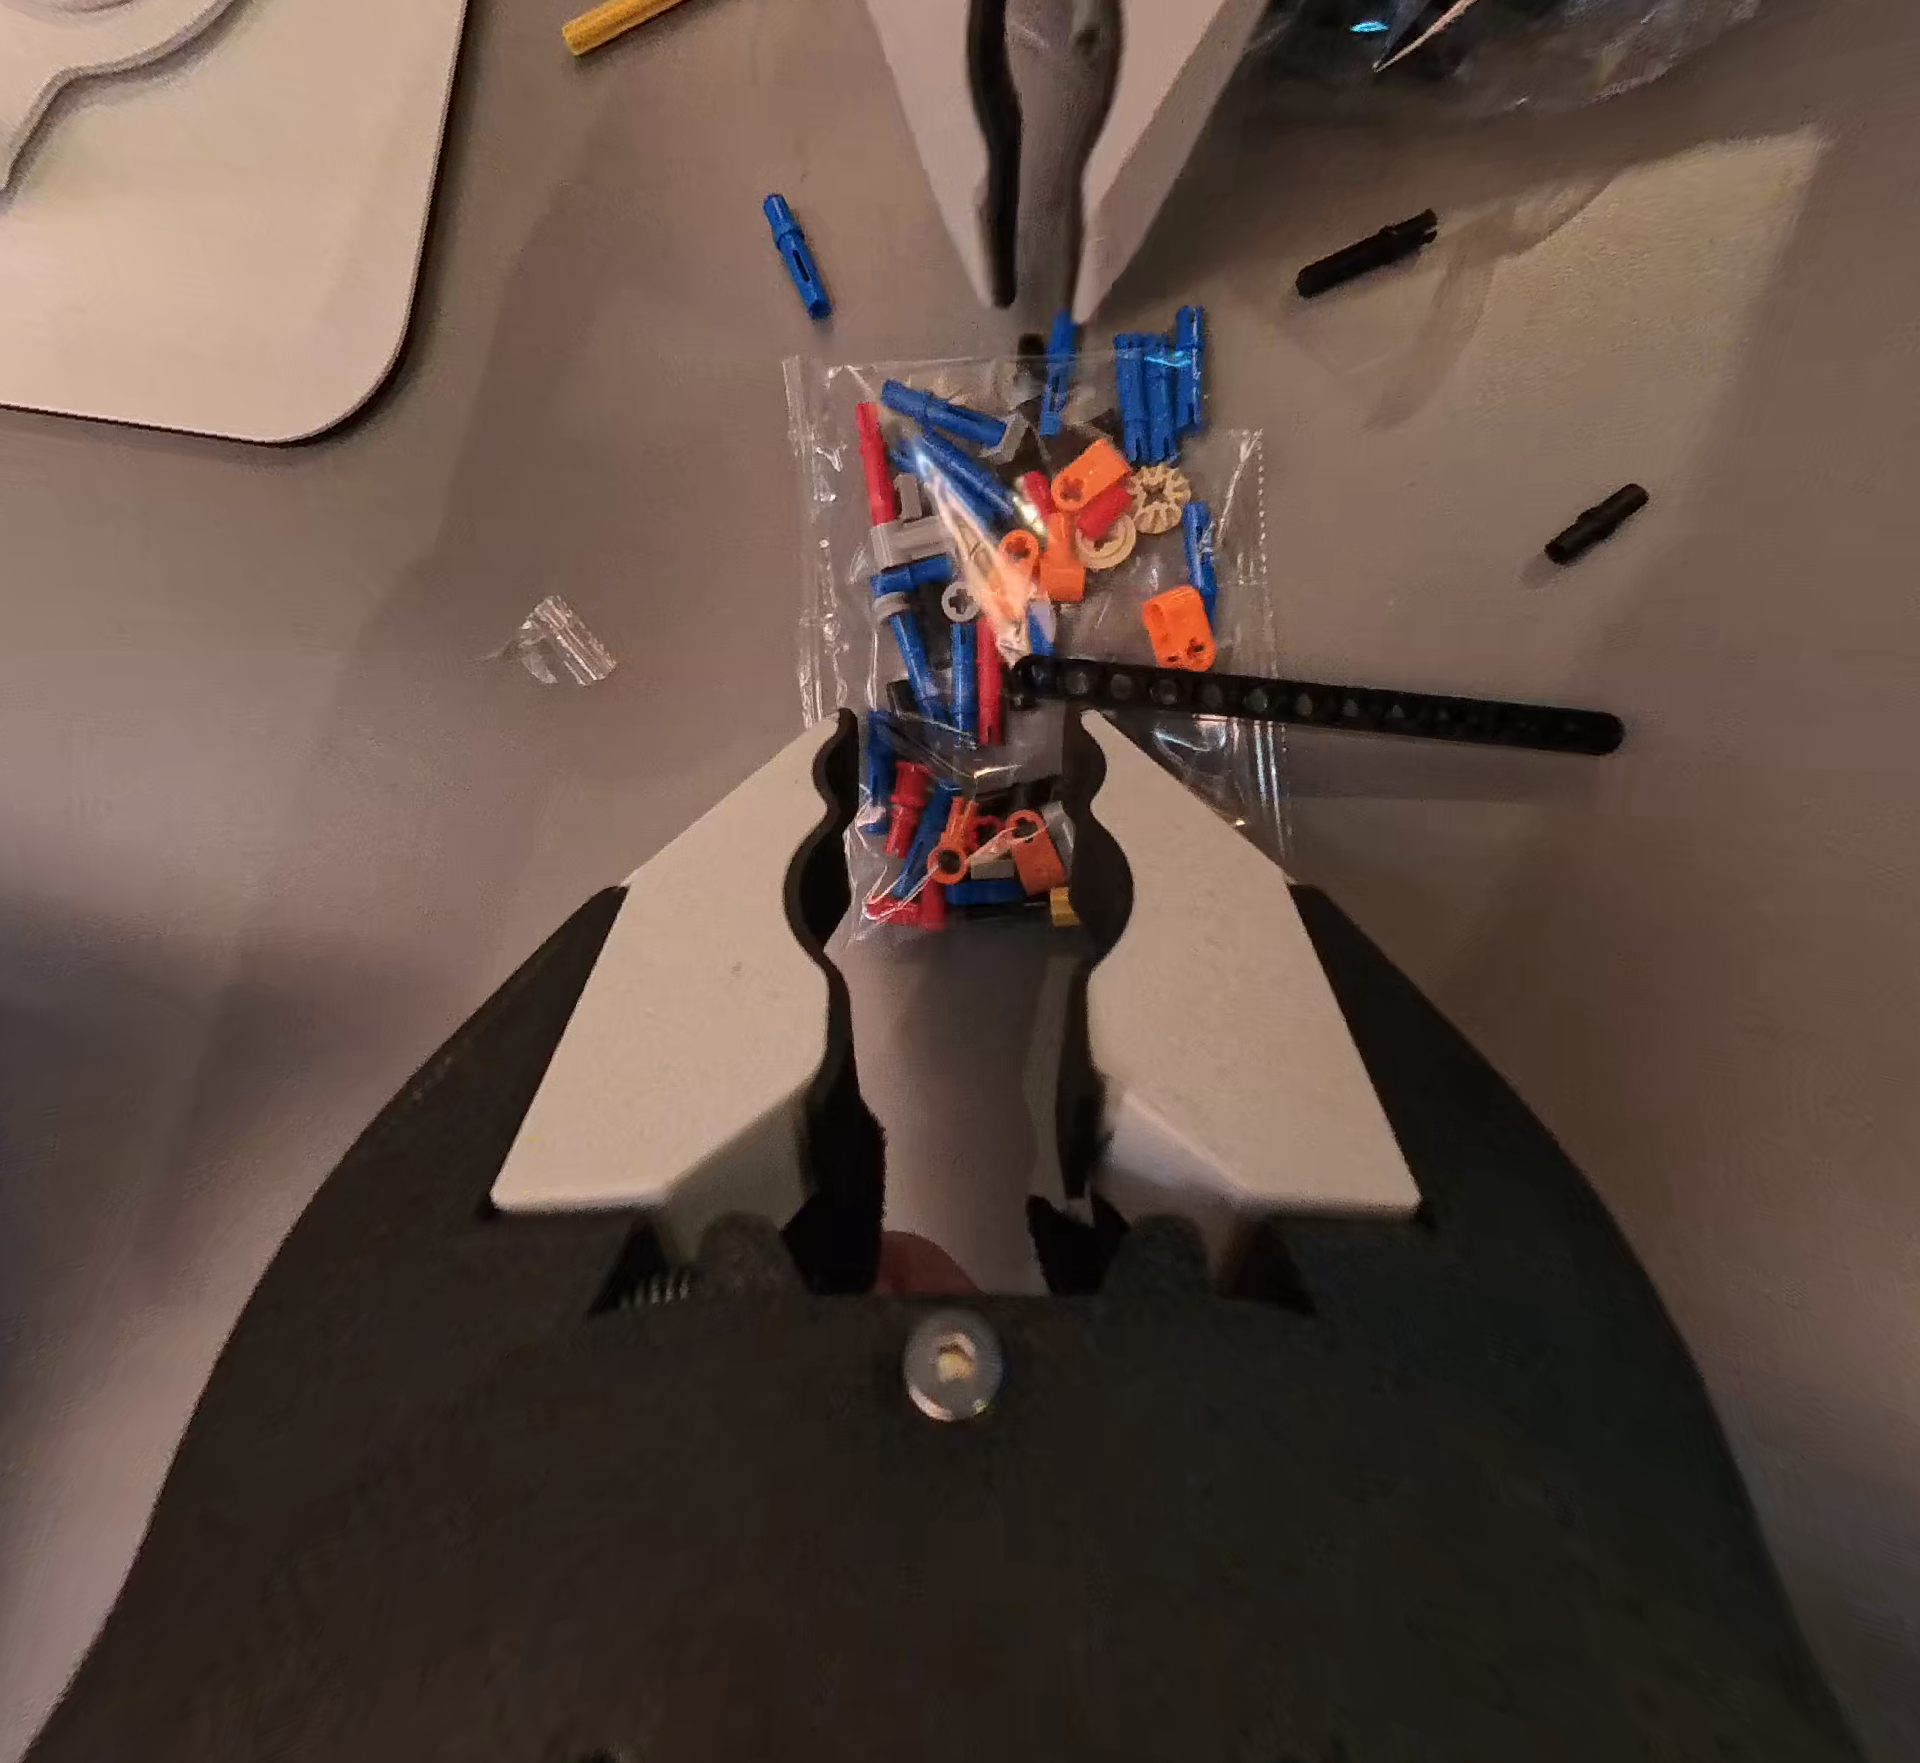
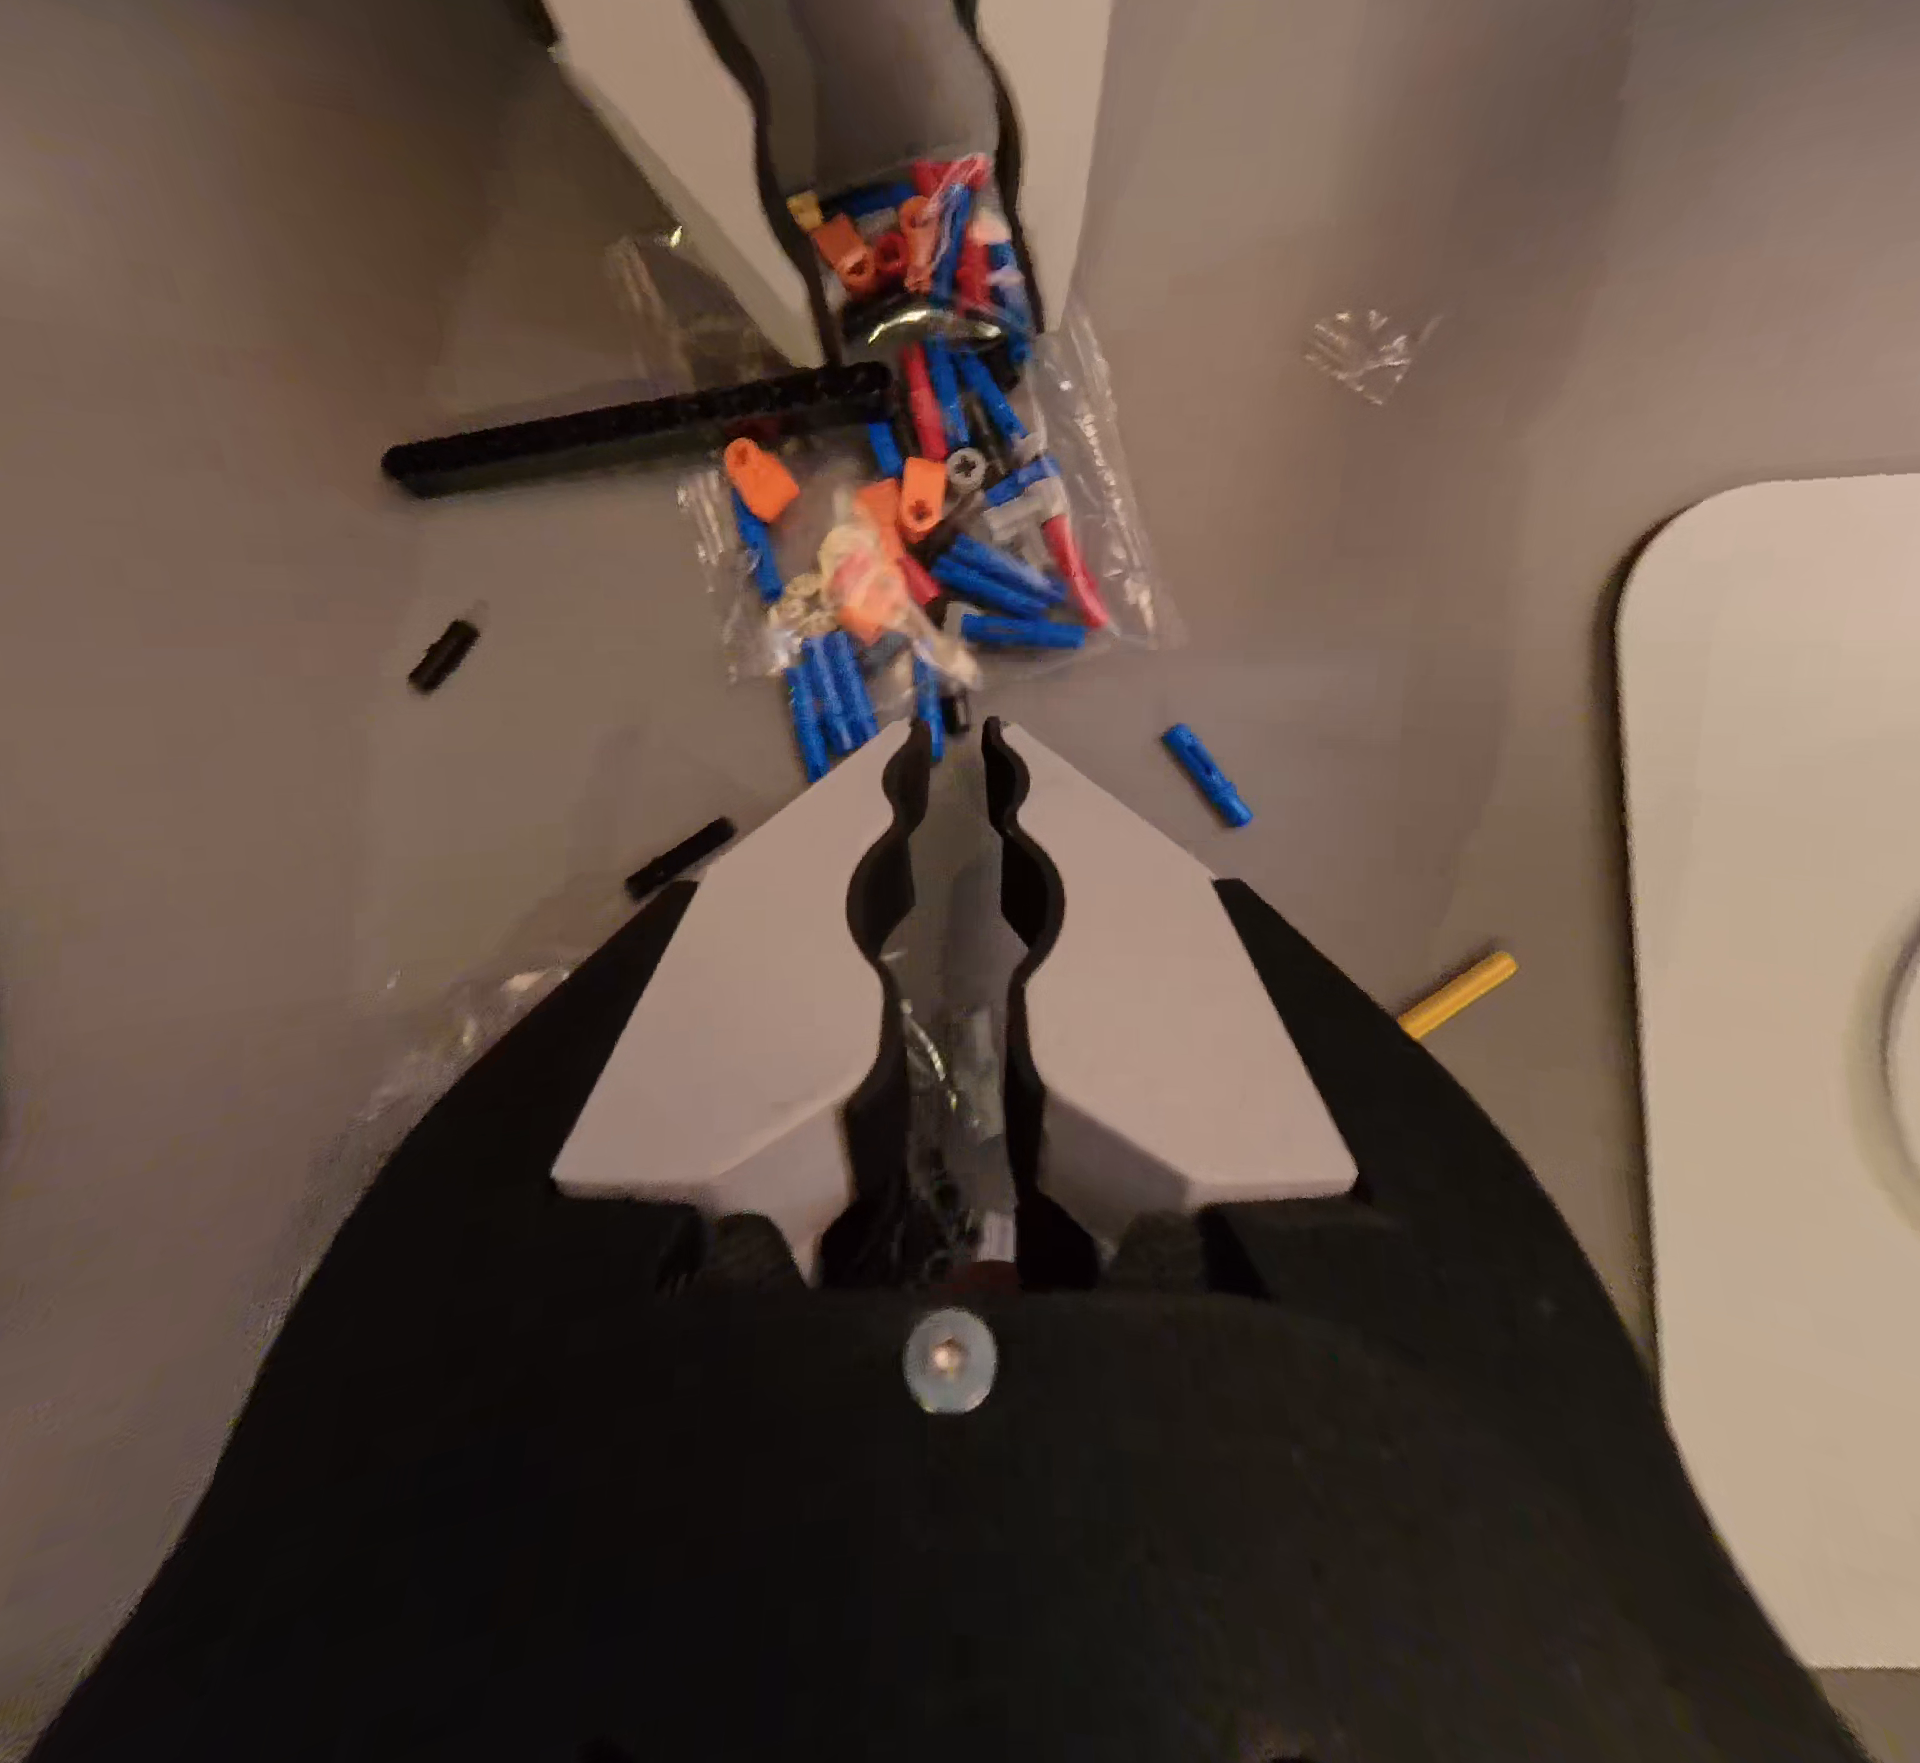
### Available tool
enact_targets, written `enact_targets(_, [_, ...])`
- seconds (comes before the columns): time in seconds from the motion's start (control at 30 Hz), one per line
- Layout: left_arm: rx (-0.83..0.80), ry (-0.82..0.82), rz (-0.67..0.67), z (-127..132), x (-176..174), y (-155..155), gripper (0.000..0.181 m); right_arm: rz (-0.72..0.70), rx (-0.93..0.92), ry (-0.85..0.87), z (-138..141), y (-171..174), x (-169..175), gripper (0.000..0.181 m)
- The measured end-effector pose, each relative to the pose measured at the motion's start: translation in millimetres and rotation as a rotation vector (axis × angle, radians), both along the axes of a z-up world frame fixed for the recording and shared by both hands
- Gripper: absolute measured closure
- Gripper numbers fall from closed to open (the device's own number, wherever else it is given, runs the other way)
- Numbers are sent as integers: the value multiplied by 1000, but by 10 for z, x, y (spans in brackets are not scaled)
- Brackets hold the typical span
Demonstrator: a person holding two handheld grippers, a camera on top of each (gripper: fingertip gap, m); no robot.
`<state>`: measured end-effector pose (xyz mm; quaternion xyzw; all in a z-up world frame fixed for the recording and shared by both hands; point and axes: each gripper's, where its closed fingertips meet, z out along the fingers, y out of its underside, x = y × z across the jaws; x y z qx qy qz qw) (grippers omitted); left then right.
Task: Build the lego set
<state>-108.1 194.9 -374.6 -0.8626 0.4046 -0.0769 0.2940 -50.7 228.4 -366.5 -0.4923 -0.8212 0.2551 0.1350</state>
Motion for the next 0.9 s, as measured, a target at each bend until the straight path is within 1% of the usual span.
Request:
enact_targets(0.03, [-1,-1,0,0,0,1,145,4,7,0,-6,-8,25,172])
enact_targets(0.1, [-2,-3,0,-1,1,2,145,7,-3,12,-10,-47,37,171])
enact_targets(0.17, [-2,-4,0,-1,1,2,145,-12,37,4,-60,-3,38,172])
enact_targets(0.27, [-2,-1,1,-1,2,1,145,-23,30,4,-88,-15,16,177])
enact_targets(0.3, [-2,0,1,-1,1,1,145,-22,28,6,-86,-21,10,179])
enact_targets(0.47, [-5,3,-1,-1,-5,-2,146,-25,34,-2,-81,-1,32,180])
enact_targets(0.57, [-10,8,3,-1,-32,-9,146,-31,15,3,-27,24,75,181])
enact_targets(0.73, [-26,2,22,1,-82,-22,144,-75,43,29,123,305,103,181])
enact_targets(0.83, [-28,8,24,2,-94,-23,144,-40,99,24,142,457,88,181])
enact_targets(0.9, [-27,14,22,2,-94,-24,144,25,117,-7,78,475,101,180])
